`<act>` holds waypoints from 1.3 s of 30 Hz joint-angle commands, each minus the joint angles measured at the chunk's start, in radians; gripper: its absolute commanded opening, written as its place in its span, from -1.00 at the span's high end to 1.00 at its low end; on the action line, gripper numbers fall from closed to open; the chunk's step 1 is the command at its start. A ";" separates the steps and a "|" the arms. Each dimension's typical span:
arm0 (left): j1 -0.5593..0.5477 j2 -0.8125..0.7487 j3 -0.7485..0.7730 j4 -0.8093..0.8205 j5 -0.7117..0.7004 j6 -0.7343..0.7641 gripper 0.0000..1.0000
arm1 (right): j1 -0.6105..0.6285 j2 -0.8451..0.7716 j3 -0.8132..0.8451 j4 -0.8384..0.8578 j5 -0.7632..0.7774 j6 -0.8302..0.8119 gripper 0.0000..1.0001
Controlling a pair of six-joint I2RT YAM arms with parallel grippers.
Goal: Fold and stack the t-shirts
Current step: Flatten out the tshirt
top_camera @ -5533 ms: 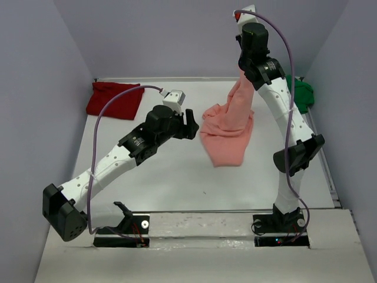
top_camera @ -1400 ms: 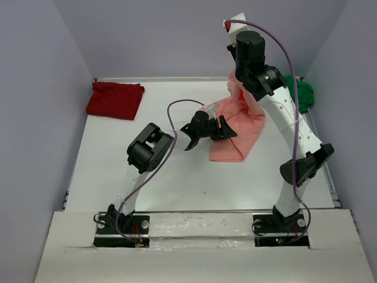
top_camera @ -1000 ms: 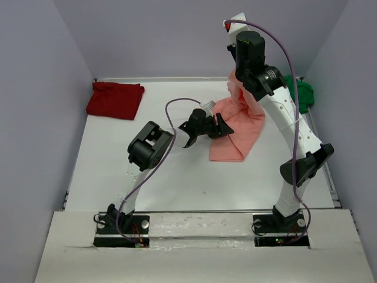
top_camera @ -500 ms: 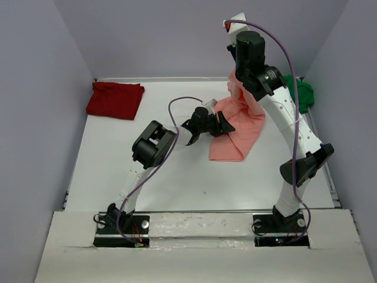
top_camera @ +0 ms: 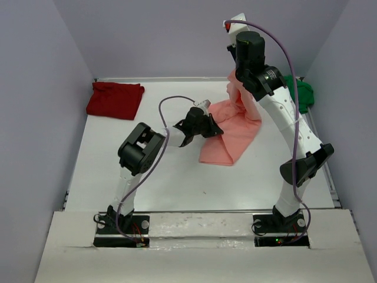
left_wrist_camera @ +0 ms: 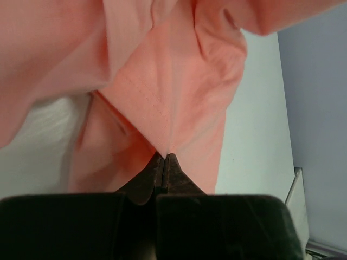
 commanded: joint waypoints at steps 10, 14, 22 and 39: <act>-0.052 -0.916 0.092 -0.666 -0.440 0.415 1.00 | -0.203 -0.066 0.052 0.009 0.058 0.103 1.00; -0.052 -1.077 0.132 -0.815 -0.527 0.454 1.00 | -0.268 -0.143 0.038 0.003 0.032 0.122 1.00; -0.052 -1.402 0.177 -1.042 -0.727 0.469 1.00 | -0.257 -0.330 0.038 -0.054 0.027 0.169 1.00; -0.050 -1.387 -0.151 -1.030 -0.727 0.313 1.00 | -0.165 -0.348 -0.150 -0.191 -0.054 0.361 1.00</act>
